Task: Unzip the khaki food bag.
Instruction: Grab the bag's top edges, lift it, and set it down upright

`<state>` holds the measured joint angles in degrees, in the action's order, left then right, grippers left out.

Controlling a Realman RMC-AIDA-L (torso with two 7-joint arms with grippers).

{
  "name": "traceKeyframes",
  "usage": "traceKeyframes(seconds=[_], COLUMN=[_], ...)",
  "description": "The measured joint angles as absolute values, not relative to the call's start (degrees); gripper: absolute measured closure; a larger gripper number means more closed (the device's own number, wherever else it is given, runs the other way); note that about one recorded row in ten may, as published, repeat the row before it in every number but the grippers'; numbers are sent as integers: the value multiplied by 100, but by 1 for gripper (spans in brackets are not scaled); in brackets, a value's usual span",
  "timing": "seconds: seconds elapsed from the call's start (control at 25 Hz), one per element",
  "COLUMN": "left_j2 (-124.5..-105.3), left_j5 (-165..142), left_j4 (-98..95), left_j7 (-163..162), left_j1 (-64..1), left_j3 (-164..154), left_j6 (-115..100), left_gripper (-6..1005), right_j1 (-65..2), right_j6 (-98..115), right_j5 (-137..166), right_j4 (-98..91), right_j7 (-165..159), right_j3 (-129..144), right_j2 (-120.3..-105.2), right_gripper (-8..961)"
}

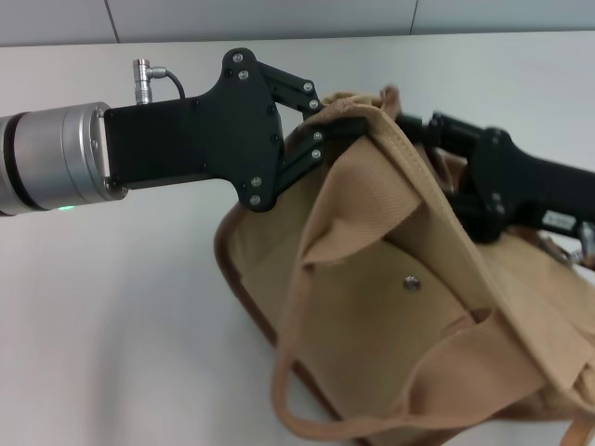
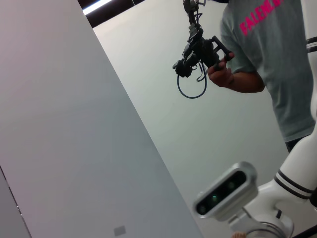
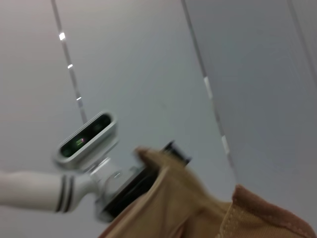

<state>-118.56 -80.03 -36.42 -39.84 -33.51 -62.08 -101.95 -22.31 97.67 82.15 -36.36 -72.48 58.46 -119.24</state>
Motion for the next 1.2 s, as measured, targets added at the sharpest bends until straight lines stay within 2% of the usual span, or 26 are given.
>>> traceKeyframes(seconds=[0.2,0.52,0.72,0.96,1.2], left_j2=[-11863,-11858,-11852,-11851,-11860], left_j5=[-7980,-7958,-7957,-7956,-7950], left_j4=[-3681,-3694,-3693,-3693,-3654], left_j7=[-3906,-3770,-3706,-3660,-3600], left_j1=[-3370,-3321,-3296,-3285,-3294], left_j3=[-6188,-6054,-5953,-5949,-5949], left_j6=[-10115,-10045,-10002,-9921,-9918], left_gripper=[908,902,899,895,891], right_j1=[-2088,-1802,-1582,-1316,-1358], right_j6=[10221,10725,11122,11618,11827], right_j5=[8665,8893,9105,8894,8395], right_j4=[-3798,-3734,-3563,-3396,-2309], right_j7=[-7216,-6859,-6474,-5769,-3271], right_j3=[5790,5208,4976,3936,3778], right_j2=[-11873,-11900,-11827,-11950,-11947], right_gripper=[105,105,105,105,105])
